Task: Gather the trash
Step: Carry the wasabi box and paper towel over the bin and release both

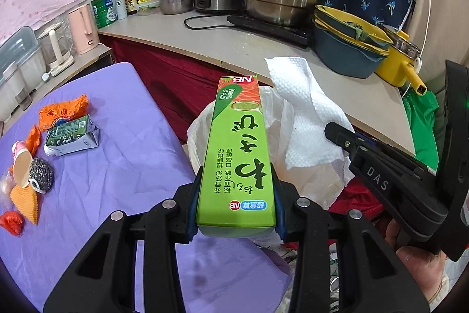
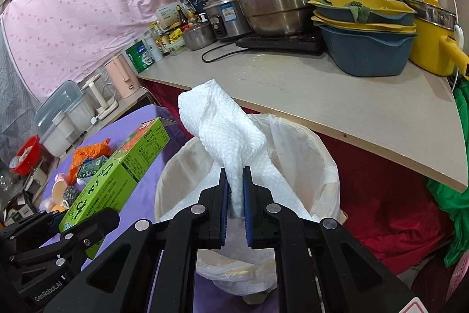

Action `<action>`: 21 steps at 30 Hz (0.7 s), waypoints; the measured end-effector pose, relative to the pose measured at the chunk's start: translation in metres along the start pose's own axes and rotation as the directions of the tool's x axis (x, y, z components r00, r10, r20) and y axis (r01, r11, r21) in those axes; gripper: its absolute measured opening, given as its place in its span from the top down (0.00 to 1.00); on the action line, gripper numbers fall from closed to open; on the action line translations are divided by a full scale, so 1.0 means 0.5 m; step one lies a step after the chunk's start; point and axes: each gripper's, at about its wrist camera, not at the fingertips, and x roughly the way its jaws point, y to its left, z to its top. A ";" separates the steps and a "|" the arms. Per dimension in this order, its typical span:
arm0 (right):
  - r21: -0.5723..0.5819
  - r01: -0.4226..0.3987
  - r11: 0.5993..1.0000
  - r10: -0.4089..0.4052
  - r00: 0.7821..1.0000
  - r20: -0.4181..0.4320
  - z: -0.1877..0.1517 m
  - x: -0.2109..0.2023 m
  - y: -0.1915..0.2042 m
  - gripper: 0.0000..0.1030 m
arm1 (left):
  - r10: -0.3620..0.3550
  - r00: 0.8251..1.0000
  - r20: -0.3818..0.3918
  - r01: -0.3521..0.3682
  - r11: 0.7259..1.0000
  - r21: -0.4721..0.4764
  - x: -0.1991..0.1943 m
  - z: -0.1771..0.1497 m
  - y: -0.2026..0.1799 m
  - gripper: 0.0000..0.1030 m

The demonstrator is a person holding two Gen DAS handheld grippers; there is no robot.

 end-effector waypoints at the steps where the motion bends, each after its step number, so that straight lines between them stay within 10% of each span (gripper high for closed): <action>1: 0.001 0.001 1.000 -0.001 1.000 -0.002 -0.001 0.003 -0.002 0.91 | 0.001 1.000 -0.004 -0.001 1.000 0.000 0.004 0.001 -0.002 0.64; 14: 0.027 0.006 1.000 -0.005 1.000 -0.008 0.000 0.015 -0.015 0.85 | 0.005 0.999 -0.033 -0.004 1.000 0.012 0.036 0.008 -0.018 0.63; 21: 0.033 0.012 0.999 -0.012 1.000 0.013 0.005 0.009 -0.015 0.66 | 0.010 1.000 -0.019 -0.009 1.000 0.015 0.033 0.012 -0.023 0.61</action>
